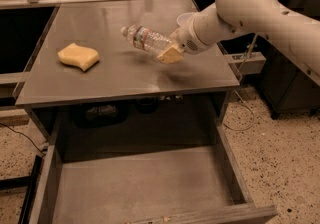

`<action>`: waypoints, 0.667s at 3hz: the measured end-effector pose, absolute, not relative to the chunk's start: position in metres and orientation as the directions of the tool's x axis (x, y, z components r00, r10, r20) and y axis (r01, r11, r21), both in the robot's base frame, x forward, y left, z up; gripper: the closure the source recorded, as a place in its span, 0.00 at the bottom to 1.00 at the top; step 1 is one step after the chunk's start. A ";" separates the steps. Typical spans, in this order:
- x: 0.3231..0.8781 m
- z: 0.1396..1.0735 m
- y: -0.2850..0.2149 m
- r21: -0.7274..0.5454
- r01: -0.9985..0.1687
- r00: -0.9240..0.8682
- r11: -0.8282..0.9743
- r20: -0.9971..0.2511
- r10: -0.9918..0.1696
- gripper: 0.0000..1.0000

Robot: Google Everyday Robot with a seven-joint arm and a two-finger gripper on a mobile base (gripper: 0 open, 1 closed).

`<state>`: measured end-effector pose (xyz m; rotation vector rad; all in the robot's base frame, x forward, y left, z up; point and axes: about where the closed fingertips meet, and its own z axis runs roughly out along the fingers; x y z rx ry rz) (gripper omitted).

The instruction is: Pick water bottle from top drawer and place on counter

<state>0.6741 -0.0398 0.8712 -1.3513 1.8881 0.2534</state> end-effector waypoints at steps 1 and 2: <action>0.676 0.862 -0.039 -0.258 -0.874 -0.138 0.412 -0.681 -0.719 1.00; 0.676 0.859 -0.039 -0.255 -0.875 -0.141 0.412 -0.680 -0.720 1.00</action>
Offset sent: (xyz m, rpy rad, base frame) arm 0.0062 -0.0052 -0.0231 -0.0166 0.0397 -0.0127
